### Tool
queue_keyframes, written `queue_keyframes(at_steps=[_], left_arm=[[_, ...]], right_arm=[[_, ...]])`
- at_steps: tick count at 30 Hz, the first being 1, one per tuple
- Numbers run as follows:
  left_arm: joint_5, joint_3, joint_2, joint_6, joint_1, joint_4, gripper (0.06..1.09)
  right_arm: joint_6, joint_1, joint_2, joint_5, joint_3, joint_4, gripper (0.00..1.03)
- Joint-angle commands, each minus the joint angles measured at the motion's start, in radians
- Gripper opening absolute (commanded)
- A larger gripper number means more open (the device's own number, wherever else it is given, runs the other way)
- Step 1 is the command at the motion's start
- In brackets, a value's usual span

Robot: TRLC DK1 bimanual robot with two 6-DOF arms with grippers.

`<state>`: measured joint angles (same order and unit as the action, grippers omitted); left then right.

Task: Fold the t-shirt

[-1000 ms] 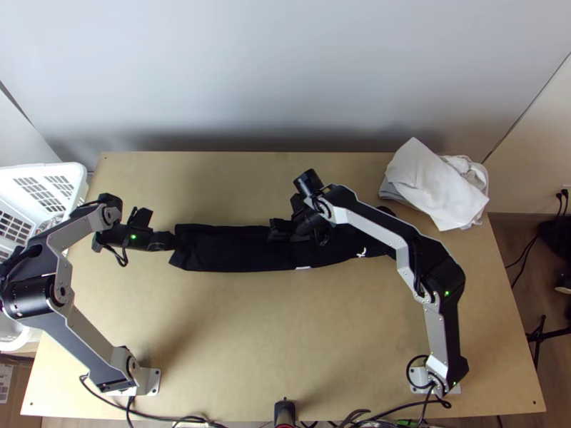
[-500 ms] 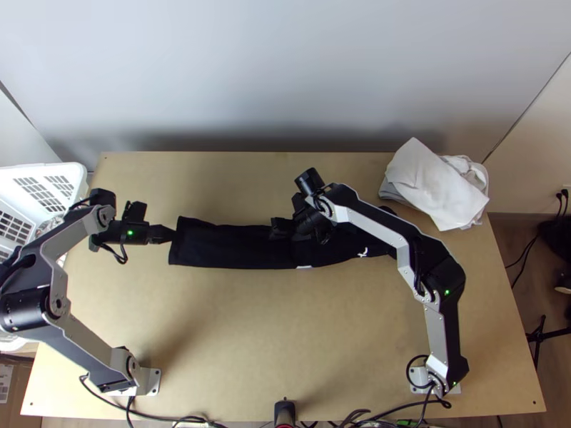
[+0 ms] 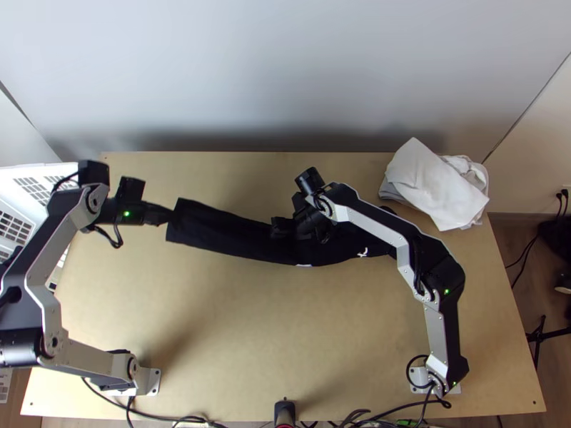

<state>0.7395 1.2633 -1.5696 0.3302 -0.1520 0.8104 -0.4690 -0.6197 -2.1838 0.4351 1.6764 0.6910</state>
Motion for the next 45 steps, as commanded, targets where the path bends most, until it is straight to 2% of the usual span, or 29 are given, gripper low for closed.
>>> queue_keyframes(at_steps=[1,4,8,19,30,37,45], left_arm=[[-0.109,0.136,0.054,-0.048,0.120,0.046,0.09],[-0.123,0.192,0.052,-0.057,0.166,0.076,0.09],[-0.190,0.248,0.054,-0.056,0.233,0.093,0.09],[-0.219,0.340,0.014,-0.045,0.292,0.122,0.09],[-0.247,0.370,-0.056,0.007,0.312,0.144,0.09],[-0.249,0.467,-0.133,0.017,0.420,0.142,0.09],[-0.259,0.746,-0.319,-0.010,0.595,0.182,0.09]], right_arm=[[-0.003,-0.002,0.004,-0.001,0.003,-0.004,0.98],[-0.003,-0.003,0.009,-0.001,0.002,-0.004,0.98],[-0.007,0.008,0.024,-0.001,0.000,-0.004,0.98],[-0.008,0.049,0.084,-0.001,-0.007,-0.004,0.98],[0.001,0.101,0.285,-0.001,-0.017,-0.042,0.98],[-0.002,0.227,0.337,0.001,-0.063,-0.056,0.98],[0.009,0.348,0.412,0.001,-0.227,-0.105,0.98]])
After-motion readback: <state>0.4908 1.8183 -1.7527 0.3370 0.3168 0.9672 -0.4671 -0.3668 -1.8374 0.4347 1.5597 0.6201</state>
